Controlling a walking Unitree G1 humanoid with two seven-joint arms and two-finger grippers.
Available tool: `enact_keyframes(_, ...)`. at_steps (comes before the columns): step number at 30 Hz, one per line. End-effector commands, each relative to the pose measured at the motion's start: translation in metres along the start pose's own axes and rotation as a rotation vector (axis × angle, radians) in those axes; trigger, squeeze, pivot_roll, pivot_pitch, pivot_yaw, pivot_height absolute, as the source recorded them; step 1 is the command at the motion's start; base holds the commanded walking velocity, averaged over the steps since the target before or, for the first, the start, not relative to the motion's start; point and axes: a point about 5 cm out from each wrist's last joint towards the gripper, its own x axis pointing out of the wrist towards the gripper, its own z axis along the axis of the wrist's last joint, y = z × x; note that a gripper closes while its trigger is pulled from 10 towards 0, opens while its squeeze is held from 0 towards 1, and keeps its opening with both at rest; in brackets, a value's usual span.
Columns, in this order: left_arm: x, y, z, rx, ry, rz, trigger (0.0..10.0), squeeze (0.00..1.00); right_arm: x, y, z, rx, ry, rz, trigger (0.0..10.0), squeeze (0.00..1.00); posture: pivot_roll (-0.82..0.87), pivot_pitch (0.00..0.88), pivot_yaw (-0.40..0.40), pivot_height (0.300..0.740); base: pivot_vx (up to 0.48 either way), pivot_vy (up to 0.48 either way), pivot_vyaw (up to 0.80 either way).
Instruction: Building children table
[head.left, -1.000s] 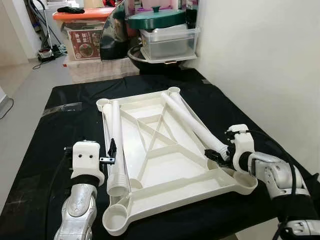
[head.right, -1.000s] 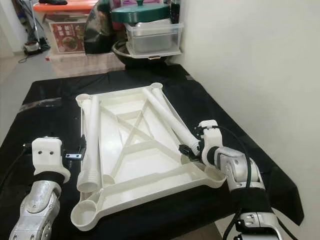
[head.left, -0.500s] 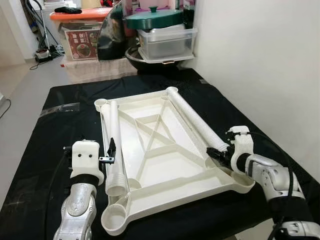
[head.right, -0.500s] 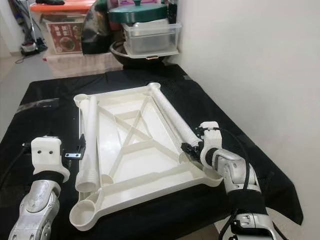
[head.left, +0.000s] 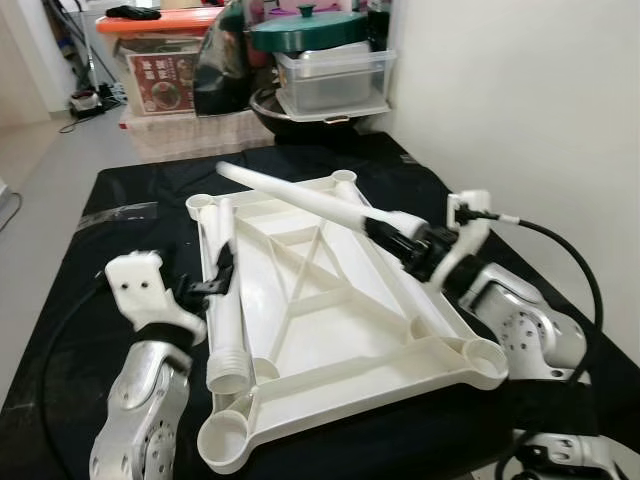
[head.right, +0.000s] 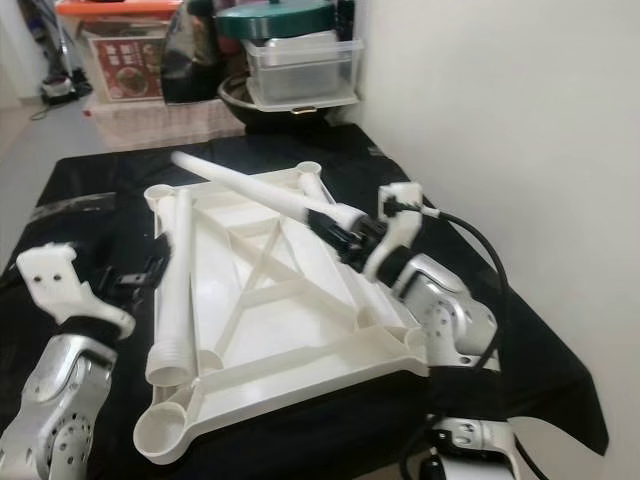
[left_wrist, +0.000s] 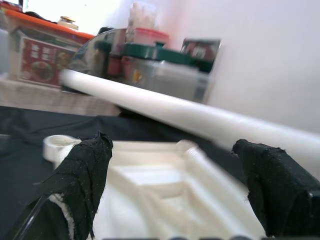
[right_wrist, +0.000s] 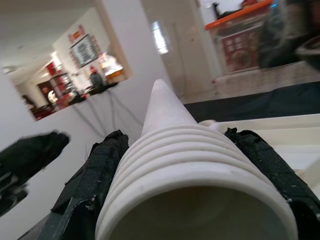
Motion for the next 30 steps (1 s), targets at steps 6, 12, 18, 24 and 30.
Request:
enact_keyframes(6,0.008,0.003,0.003,-0.120,-0.013,0.004,10.0,0.00,0.009,0.003,-0.003,0.061,-0.035,0.040,0.0,0.00,-0.01,0.000,-0.019,0.740,0.000,0.000,0.00)
enact_keyframes(12,0.012,-0.007,0.009,-0.509,-0.074,-0.074,10.0,0.00,0.015,0.010,-0.009,0.199,-0.087,0.085,0.0,0.00,-0.02,0.000,-0.011,0.740,0.000,0.000,0.00)
enact_keyframes(18,0.007,-0.009,0.001,-0.789,-0.064,-0.089,10.0,0.00,0.017,0.016,-0.009,0.375,-0.179,0.141,0.0,0.00,-0.02,0.000,-0.007,0.740,0.000,0.000,0.00)
enact_keyframes(24,0.008,-0.005,-0.004,-0.844,-0.043,-0.085,10.0,0.00,0.014,0.029,-0.019,0.405,-0.130,0.256,0.0,0.00,-0.02,0.000,-0.009,0.740,0.000,0.000,0.00)
enact_keyframes(30,0.010,0.001,-0.005,-0.872,-0.032,-0.084,10.0,0.00,0.005,0.041,-0.028,0.415,-0.040,0.391,0.0,0.00,-0.02,0.000,-0.010,0.740,0.000,0.000,0.00)
